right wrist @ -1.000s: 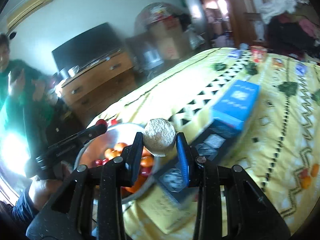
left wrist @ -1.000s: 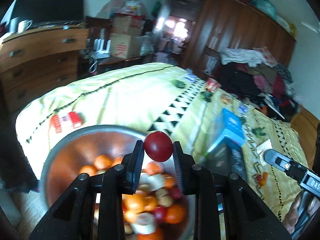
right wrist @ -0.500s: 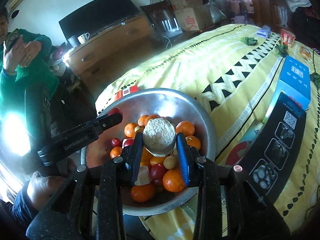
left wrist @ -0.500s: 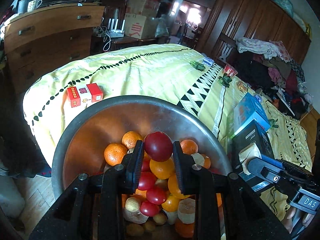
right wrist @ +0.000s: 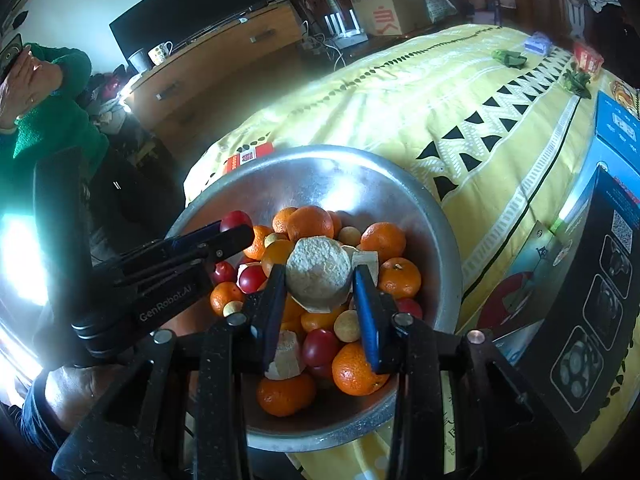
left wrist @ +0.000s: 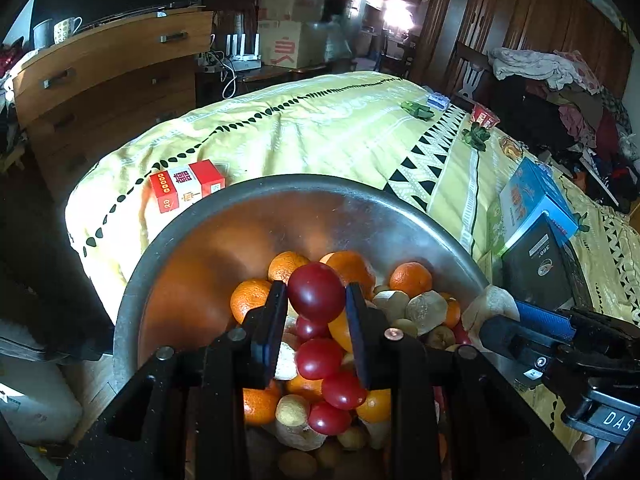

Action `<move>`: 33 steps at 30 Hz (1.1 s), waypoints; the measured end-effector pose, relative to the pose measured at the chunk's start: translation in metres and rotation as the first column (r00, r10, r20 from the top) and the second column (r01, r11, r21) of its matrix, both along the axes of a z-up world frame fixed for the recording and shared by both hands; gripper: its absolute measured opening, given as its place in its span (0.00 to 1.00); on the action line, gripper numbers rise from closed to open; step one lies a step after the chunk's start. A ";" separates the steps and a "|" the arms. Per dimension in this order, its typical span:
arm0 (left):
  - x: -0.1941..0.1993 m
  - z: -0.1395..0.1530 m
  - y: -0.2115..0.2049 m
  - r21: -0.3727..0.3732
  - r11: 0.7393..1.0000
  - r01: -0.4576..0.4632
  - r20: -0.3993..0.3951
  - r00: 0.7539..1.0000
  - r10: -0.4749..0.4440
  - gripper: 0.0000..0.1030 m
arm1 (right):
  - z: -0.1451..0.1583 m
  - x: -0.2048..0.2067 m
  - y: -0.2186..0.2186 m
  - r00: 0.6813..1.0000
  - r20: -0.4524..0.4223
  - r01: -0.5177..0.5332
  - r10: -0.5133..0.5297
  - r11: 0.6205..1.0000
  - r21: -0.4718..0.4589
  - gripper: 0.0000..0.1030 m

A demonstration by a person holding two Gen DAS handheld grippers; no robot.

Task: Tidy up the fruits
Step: 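Carry both items over the steel bowl and open both tools to drop them, then move both open tools back to the remaining fruit on the bedspread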

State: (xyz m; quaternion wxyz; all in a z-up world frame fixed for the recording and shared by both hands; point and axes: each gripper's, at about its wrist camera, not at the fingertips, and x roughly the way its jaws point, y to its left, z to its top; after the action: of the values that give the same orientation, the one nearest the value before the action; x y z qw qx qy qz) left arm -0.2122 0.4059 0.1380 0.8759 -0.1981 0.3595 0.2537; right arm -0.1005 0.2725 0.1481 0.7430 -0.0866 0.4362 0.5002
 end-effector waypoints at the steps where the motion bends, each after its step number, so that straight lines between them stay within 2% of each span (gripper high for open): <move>1: 0.000 0.001 0.000 0.004 1.000 -0.006 -0.002 1.000 0.006 0.36 | 0.000 0.000 0.000 1.000 0.003 0.001 -0.001 1.000 -0.003 0.35; 3: -0.002 0.004 0.000 0.035 0.999 -0.026 -0.006 1.000 0.026 0.49 | 0.001 0.000 -0.001 1.000 0.005 0.005 -0.005 1.000 0.001 0.35; 9: -0.006 0.021 -0.008 0.123 0.990 -0.071 0.002 0.997 0.071 0.68 | 0.020 -0.005 -0.012 0.999 0.036 0.021 -0.022 0.999 0.030 0.38; 11: -0.007 0.028 -0.013 0.166 0.983 -0.084 0.008 0.996 0.084 0.72 | 0.031 -0.010 -0.020 0.997 0.068 0.027 -0.030 0.998 0.051 0.48; 12: -0.006 0.032 -0.015 0.187 0.978 -0.090 0.010 0.996 0.090 0.74 | 0.035 -0.012 -0.023 0.996 0.082 0.029 -0.034 0.998 0.059 0.50; 20: -0.003 0.055 -0.040 0.257 0.963 -0.078 0.036 0.997 0.072 0.75 | 0.060 -0.026 -0.057 0.987 0.142 0.059 -0.075 0.992 0.115 0.55; 30: 0.007 0.075 -0.079 0.309 0.950 -0.033 0.057 0.998 0.016 0.75 | 0.065 -0.027 -0.107 0.978 0.142 0.132 -0.154 0.979 0.155 0.57; 33: 0.010 0.083 -0.095 0.315 0.949 -0.013 0.080 0.997 -0.013 0.75 | 0.062 -0.025 -0.130 0.971 0.139 0.171 -0.194 0.972 0.164 0.62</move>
State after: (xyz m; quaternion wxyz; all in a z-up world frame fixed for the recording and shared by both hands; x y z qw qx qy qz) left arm -0.2022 0.3105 0.2211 0.9101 -0.0657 0.2787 0.2996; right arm -0.1255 0.1429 0.2105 0.8218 -0.0278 0.3445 0.4530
